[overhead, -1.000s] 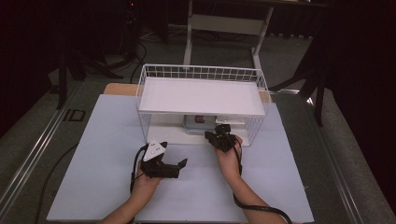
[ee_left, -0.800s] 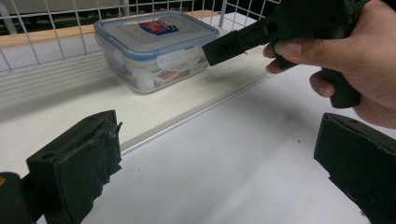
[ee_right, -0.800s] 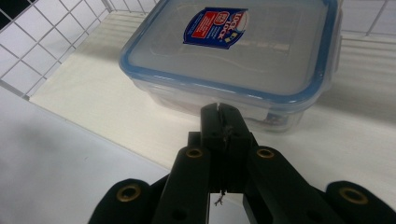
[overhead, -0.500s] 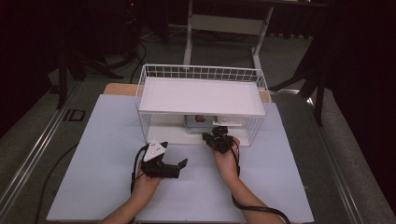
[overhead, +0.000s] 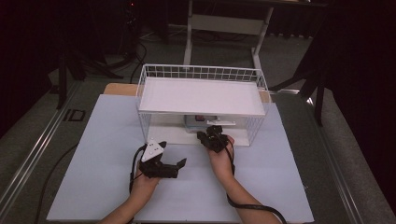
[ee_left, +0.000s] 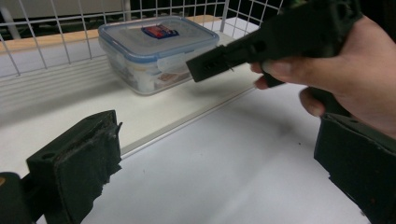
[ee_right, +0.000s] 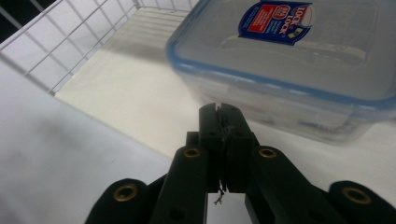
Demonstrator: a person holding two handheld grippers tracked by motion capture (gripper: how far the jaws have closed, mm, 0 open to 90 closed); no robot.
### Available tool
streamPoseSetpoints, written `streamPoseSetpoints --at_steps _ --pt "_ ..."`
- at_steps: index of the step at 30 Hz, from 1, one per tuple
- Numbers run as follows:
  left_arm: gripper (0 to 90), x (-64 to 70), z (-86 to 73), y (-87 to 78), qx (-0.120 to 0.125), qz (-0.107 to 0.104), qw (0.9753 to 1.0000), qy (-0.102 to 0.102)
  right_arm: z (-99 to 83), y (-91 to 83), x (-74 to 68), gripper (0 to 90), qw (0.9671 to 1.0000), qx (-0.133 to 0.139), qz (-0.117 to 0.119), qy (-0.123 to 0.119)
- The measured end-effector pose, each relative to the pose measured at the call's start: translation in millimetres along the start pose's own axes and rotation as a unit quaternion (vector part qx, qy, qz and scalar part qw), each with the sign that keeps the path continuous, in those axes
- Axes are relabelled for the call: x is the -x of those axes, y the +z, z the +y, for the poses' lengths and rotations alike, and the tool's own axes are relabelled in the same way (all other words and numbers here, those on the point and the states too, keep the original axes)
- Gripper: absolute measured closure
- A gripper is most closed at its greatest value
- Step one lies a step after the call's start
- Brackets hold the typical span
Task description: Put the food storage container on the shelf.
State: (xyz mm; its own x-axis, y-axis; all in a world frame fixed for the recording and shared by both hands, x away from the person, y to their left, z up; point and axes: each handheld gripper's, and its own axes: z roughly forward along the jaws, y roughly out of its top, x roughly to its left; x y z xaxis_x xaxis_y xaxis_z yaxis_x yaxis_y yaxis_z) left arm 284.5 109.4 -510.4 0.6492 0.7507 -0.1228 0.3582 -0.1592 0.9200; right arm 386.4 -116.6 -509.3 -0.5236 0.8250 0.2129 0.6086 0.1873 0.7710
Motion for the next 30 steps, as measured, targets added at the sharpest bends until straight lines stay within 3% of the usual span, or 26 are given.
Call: streamPoseSetpoints --at_steps 4,7,9,10,11,13,16,19,30 --pt "1.4 -0.2 3.5 -0.2 0.000 -0.002 1.0000 0.005 -5.2 -13.8 -4.0 73.2 0.9998 0.010 0.017 -0.007" --pt "1.5 0.0 8.0 -1.5 0.003 -0.008 0.9999 0.009 -8.4 -22.9 -6.2 57.5 0.9993 0.018 0.029 -0.014" --pt "1.5 0.4 10.0 -2.0 0.004 -0.012 0.9999 0.009 -9.7 -26.1 -6.7 53.8 0.9991 0.020 0.034 -0.015" --pt "1.5 1.0 12.2 -2.9 0.004 -0.014 0.9998 0.012 -10.8 -29.1 -7.3 47.7 0.9990 0.021 0.035 -0.017" --pt "1.5 1.7 15.0 -4.3 0.009 -0.022 0.9996 0.015 -13.9 -36.6 -7.7 35.0 0.9983 0.035 0.044 -0.017" --pt "1.4 2.6 16.4 -5.2 0.008 -0.024 0.9995 0.018 -15.9 -41.2 -6.6 23.3 0.9970 0.037 0.065 -0.018" --pt "1.5 5.2 20.8 -8.7 0.007 -0.037 0.9989 0.028 -20.4 -50.6 -5.8 19.8 0.9959 0.044 0.076 -0.020" --pt "1.5 6.6 22.5 -11.2 0.006 -0.052 0.9981 0.032 -23.9 -57.4 -6.6 18.7 0.9960 0.047 0.066 -0.037" --pt "1.5 12.3 24.8 -21.0 0.000 -0.070 0.9970 0.033 -35.8 -84.5 -0.1 19.0 0.9937 0.060 0.078 -0.055"
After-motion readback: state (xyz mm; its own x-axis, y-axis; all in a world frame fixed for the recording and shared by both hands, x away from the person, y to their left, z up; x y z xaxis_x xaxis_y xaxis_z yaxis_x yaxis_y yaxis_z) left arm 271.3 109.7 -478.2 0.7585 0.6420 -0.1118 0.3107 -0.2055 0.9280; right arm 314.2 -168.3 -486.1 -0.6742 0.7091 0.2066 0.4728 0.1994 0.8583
